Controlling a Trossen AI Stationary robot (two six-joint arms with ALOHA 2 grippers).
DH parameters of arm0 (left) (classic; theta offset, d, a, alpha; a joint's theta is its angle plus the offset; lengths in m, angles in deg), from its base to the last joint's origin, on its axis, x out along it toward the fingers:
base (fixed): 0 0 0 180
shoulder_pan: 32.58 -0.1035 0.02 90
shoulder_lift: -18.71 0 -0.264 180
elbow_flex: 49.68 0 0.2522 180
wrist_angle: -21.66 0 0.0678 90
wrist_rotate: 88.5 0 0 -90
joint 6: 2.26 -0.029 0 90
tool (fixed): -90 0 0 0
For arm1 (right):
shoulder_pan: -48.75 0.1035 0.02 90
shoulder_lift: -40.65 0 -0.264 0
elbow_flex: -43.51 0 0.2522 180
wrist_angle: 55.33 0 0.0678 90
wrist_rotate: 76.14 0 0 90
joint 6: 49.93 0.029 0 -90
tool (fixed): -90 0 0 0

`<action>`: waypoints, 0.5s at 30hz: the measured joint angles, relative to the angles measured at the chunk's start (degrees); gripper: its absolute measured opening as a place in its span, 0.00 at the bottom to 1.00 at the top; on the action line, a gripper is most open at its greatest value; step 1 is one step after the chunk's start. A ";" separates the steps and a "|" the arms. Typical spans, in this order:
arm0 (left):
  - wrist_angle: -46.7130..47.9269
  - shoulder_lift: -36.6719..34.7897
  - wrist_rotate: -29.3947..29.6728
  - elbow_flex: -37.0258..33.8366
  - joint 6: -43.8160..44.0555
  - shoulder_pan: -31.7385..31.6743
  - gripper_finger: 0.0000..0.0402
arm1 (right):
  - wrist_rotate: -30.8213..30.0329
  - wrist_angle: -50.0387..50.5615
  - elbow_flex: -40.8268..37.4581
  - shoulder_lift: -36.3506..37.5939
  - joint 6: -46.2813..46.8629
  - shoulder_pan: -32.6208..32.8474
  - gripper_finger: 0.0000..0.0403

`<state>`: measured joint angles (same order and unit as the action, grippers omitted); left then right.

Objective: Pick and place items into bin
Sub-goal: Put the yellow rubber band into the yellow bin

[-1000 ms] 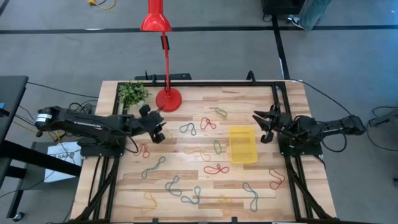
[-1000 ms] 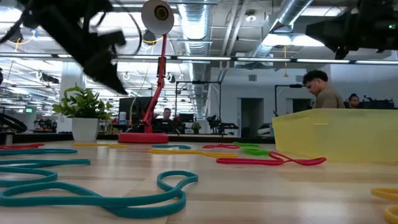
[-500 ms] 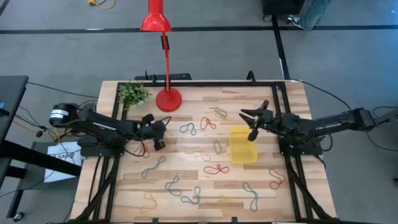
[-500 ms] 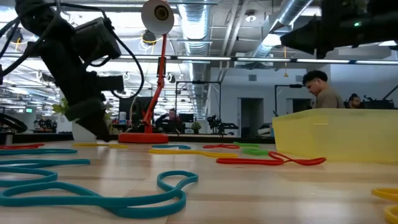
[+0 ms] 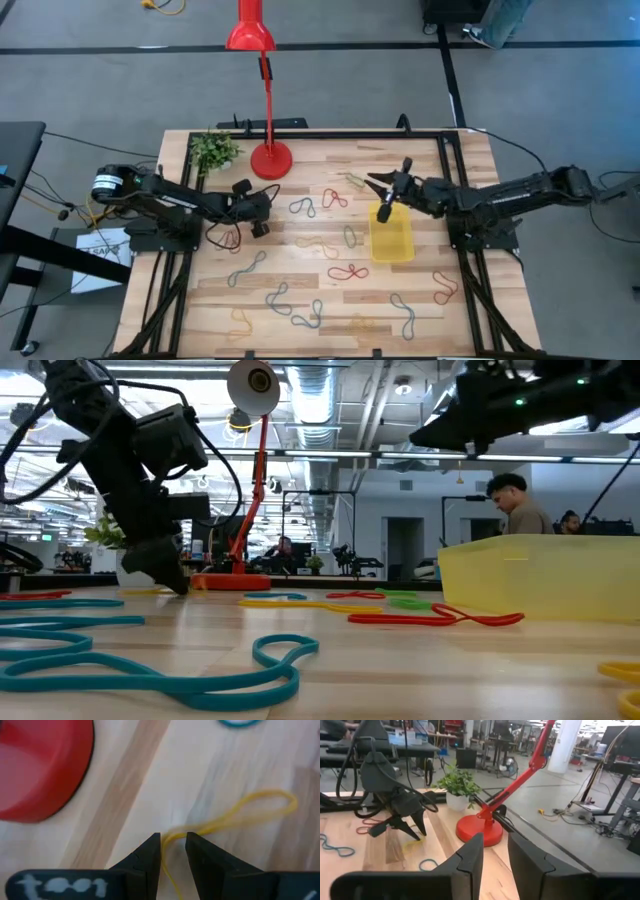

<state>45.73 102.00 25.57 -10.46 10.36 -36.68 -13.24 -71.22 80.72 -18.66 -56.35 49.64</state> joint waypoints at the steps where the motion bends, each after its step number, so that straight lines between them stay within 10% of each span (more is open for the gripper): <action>1: -0.25 0.34 0.39 0.00 0.04 0.00 0.22 | 0.01 0.01 0.62 -1.10 -0.01 -0.01 0.21; 15: -0.16 -2.47 -4.36 2.28 0.15 -0.26 0.00 | -0.01 0.20 9.20 -13.94 -4.25 -0.70 0.21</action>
<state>45.57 99.53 21.20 -8.19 10.51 -36.94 -13.26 -71.02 89.92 -32.60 -60.60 48.93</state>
